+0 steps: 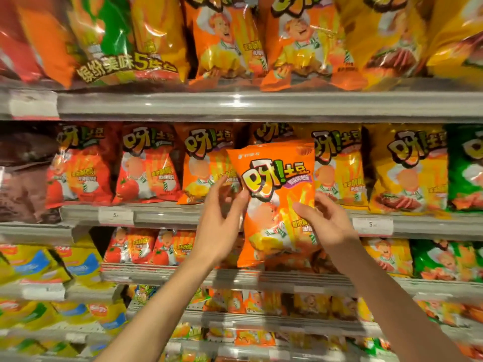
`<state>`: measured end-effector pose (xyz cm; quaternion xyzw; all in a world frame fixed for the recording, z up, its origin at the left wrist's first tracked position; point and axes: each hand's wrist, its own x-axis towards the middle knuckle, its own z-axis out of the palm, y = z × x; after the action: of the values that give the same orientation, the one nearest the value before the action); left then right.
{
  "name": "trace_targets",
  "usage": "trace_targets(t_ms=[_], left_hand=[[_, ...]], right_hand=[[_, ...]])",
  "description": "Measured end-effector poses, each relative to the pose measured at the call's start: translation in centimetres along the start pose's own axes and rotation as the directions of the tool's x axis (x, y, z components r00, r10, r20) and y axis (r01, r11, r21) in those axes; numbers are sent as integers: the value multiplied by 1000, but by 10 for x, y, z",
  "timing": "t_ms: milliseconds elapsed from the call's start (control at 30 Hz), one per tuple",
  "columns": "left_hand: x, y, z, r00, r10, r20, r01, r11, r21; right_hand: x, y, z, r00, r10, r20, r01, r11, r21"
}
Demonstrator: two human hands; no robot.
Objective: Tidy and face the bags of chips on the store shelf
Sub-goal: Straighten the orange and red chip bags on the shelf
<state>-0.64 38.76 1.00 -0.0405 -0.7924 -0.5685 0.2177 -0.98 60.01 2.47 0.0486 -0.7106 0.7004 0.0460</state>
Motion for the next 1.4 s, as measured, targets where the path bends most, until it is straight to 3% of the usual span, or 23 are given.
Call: trace_targets(t_ms=[133,333,633,967,1233,1400], left_hand=[[54,-12,-28,958,201,-203,-117,924,365],[99,-25,-28,986,128,-103,-26,742,670],[102,-42,-38,989,144,-40,-88,776,625],[94,-50,-48,977,200,-68,-145,870,472],[90,-51,-48,979,200,-50,-149,857,493],[87,-50,-46,973,229,-34,-169,803,571]], right_hand=[[26,-24,5,992,-92,-90,81,989,-120],[64,-42,25,974,-135,-184,77,953,-292],[86,-35,33,995,-18,-98,-12,955,-296],[99,-23,25,968,-49,-245,-29,952,-305],[99,-13,42,945,-116,-307,-29,902,-430],[95,-3,46,969,-127,-210,5,866,-500]])
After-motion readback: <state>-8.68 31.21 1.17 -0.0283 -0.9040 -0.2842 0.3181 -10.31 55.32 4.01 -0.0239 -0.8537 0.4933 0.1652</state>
